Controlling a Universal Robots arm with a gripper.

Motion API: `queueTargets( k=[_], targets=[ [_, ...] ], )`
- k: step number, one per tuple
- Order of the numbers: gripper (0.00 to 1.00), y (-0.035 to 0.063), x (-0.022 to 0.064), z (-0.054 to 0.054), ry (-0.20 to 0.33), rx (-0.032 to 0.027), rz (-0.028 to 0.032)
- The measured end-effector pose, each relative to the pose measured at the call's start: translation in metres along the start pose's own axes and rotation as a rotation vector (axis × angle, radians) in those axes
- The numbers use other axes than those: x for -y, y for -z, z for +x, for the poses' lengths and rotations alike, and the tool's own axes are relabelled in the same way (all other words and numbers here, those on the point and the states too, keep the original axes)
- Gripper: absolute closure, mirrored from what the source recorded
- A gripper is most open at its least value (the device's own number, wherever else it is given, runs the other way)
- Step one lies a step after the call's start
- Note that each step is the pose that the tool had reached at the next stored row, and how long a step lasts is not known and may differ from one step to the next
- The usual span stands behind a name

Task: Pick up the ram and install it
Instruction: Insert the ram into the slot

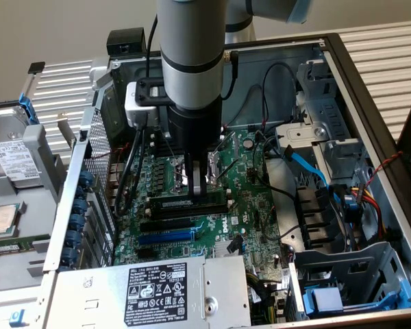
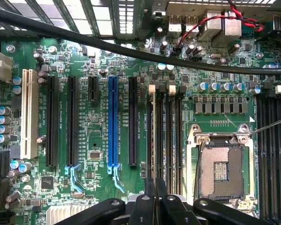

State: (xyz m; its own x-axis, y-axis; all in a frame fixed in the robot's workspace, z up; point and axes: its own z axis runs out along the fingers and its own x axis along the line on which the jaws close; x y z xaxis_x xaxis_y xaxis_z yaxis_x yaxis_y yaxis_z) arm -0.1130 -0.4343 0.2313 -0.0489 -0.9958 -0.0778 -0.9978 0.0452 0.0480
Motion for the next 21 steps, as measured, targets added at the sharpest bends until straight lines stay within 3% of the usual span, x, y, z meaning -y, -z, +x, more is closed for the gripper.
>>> queueTargets(
  k=[11,13,14,18,21],
  targets=[
    [0.86,0.0000,0.0000,0.0000,0.000,0.0001,0.0000],
    [0.74,0.0000,0.0000,0.0000,0.000,0.0000,0.0000],
    [0.74,0.0000,0.0000,0.0000,0.000,0.0001,0.0000],
    [0.56,0.0000,0.0000,0.0000,0.000,0.0000,0.0000],
    [0.56,0.0000,0.0000,0.0000,0.000,0.0000,0.0000]
  ],
)
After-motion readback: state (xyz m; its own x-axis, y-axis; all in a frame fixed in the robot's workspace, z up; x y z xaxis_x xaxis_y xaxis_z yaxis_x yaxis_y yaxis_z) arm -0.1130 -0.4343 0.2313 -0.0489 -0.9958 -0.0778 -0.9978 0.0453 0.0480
